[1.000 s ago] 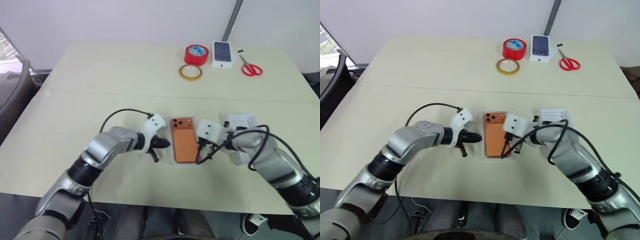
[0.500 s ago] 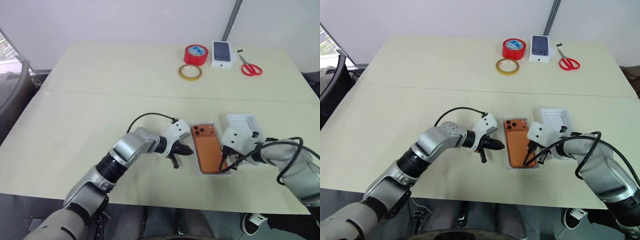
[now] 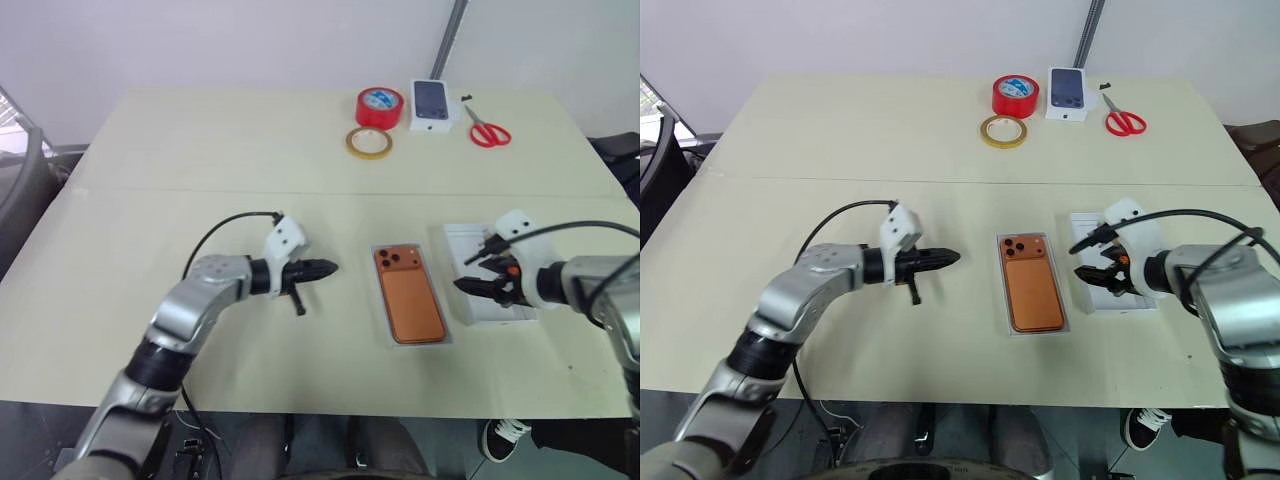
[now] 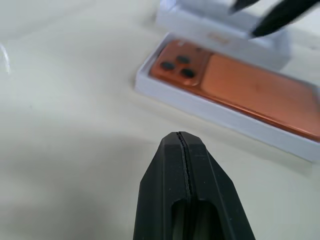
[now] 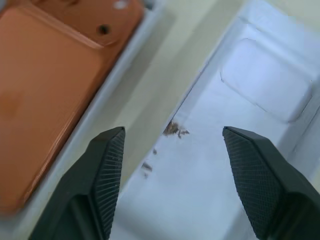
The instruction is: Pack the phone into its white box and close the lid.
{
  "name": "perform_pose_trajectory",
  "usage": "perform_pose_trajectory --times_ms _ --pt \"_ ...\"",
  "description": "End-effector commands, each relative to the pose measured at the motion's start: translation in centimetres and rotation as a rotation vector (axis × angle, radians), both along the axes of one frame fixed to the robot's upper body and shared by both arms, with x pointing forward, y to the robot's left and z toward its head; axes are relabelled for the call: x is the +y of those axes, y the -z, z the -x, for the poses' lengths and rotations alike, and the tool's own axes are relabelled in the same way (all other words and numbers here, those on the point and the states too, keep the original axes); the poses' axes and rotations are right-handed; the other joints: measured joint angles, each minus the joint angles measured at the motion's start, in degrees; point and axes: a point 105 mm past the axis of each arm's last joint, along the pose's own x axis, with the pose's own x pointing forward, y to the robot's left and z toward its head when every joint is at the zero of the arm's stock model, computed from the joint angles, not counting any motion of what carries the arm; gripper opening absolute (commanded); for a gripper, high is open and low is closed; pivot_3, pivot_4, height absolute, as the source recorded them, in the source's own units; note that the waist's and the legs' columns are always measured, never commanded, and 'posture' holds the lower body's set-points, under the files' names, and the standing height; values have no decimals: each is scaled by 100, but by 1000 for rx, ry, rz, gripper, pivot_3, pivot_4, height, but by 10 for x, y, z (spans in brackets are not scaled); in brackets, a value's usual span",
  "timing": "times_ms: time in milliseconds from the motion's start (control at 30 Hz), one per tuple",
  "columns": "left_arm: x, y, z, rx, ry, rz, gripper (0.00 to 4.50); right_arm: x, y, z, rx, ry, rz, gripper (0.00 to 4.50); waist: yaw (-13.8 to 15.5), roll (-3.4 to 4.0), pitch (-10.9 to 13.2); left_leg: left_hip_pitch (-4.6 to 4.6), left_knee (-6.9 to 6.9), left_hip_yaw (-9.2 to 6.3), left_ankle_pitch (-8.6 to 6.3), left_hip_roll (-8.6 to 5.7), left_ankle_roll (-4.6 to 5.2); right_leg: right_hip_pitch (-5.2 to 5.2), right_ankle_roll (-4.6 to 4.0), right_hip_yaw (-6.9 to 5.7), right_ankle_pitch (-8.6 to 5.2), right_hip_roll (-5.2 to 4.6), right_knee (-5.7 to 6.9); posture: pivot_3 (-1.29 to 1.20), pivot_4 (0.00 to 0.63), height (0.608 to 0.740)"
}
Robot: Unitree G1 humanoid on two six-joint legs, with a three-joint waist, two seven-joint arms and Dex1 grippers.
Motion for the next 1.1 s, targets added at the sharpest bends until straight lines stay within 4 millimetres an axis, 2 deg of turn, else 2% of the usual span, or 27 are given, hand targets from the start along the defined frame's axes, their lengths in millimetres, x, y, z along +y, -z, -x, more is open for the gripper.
perform_pose_trajectory --times_ms 33,67,133,267,333,467,533,633,767,867,967,1100 --pt "3 -14 23 -149 148 -29 0 -1 -1 -10 6 71 -12 3242 -3 13 3 0 -1 2 0 0 0 0 0 1 0 -1 0 0 150 736" --pt "5 -12 27 -161 170 -42 0 -2 2 -12 12 92 -8 3242 12 13 3 0 -2 4 0 -1 0 0 0 2 0 -3 0 0 150 736" --pt "7 -10 33 -181 205 -59 0 -3 6 -16 21 123 10 2705 26 15 4 0 -1 4 -1 -2 1 0 -1 2 0 -4 -1 0 150 736" --pt "6 -8 34 -180 202 -52 0 0 4 -17 30 135 19 812 23 16 3 -2 -1 4 -3 -3 5 0 0 2 0 -7 -1 0 150 736" --pt "5 -9 32 -178 187 -35 0 -1 1 -16 28 145 25 13 20 15 3 -2 -1 4 -4 -3 7 0 0 1 0 -6 0 0 150 736" --pt "5 -10 29 -184 157 -17 0 -2 -17 -17 -14 161 1 13 1 16 4 -2 -1 4 -4 -3 8 -2 0 2 0 -2 3 0 150 736" --pt "9 -14 23 -190 115 6 0 5 -37 -21 -80 140 -83 13 -9 18 5 -2 -1 5 -4 -3 8 -4 0 2 0 -1 5 0 150 736" --pt "23 -28 6 -196 1 71 0 35 -72 -18 -169 -30 -307 13 -57 20 6 -3 -1 6 -4 0 8 -9 0 3 0 2 11 0 150 736" --pt "42 -33 -13 -208 -118 92 0 85 -94 0 -147 -307 -623 13 -114 16 5 -3 -4 4 -5 9 8 -8 0 -1 0 10 11 0 150 736" --pt "45 -33 -17 -209 -133 93 0 117 -96 18 -63 -439 -782 13 -128 17 7 -3 -3 7 -5 10 8 -9 0 0 0 9 14 0 150 736" --pt "44 -31 -17 -217 -118 71 0 140 -90 33 48 -411 -919 13 -98 12 11 -26 14 0 -7 9 14 -14 1 -14 0 2 14 0 150 736" --pt "40 -28 -14 -220 -95 58 0 167 -69 38 101 -344 -1016 13 -144 9 9 -35 26 4 -9 7 16 -19 4 -7 2 4 15 0 150 736"
